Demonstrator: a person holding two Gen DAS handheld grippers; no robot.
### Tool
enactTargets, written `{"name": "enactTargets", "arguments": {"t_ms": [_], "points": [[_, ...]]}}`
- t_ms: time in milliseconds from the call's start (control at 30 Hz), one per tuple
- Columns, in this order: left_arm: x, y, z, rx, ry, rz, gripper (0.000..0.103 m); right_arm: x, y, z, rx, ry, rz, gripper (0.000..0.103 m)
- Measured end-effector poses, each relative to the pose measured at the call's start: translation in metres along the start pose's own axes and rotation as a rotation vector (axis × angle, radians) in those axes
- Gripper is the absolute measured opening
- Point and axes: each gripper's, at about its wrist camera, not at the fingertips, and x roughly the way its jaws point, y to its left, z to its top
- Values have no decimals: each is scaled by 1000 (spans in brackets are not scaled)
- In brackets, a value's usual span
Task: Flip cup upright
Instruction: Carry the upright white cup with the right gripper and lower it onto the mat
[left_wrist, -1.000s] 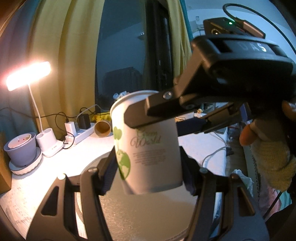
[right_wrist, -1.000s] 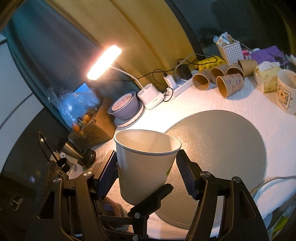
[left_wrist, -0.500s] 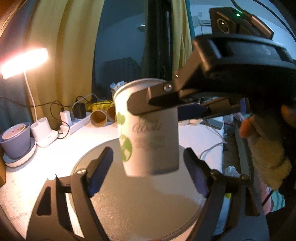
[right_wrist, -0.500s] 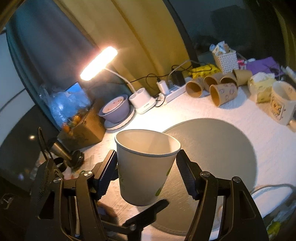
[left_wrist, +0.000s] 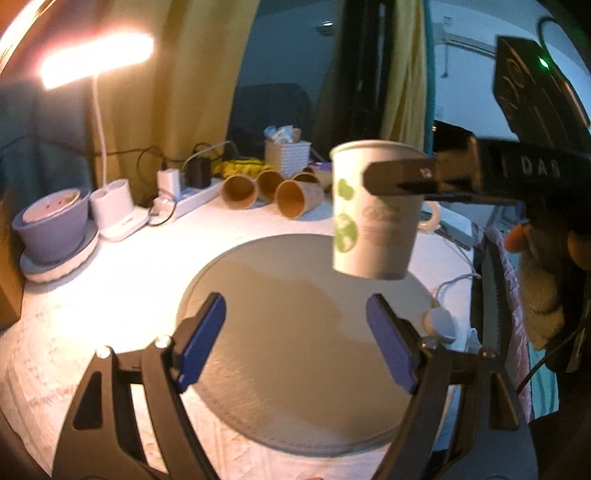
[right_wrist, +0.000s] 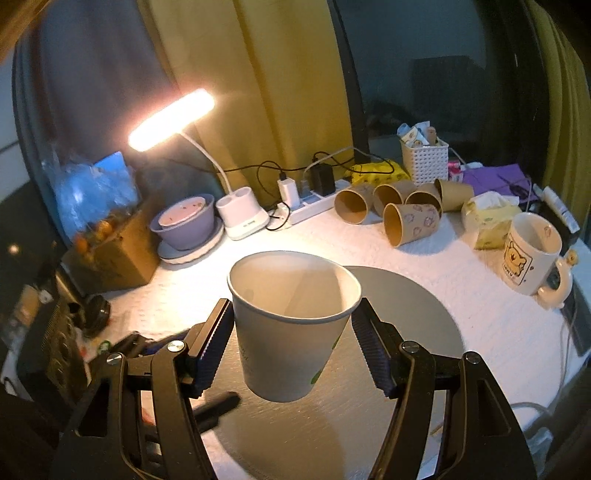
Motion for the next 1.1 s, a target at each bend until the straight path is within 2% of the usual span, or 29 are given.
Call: {"name": "enactTargets", "arguments": {"t_ms": [567, 1100], "points": [[19, 82, 6, -259, 87, 123, 80, 53, 5, -7, -143, 5, -174, 69], [49, 102, 8, -317, 147, 150, 80, 98, -10, -9, -210, 5, -255, 69]]}}
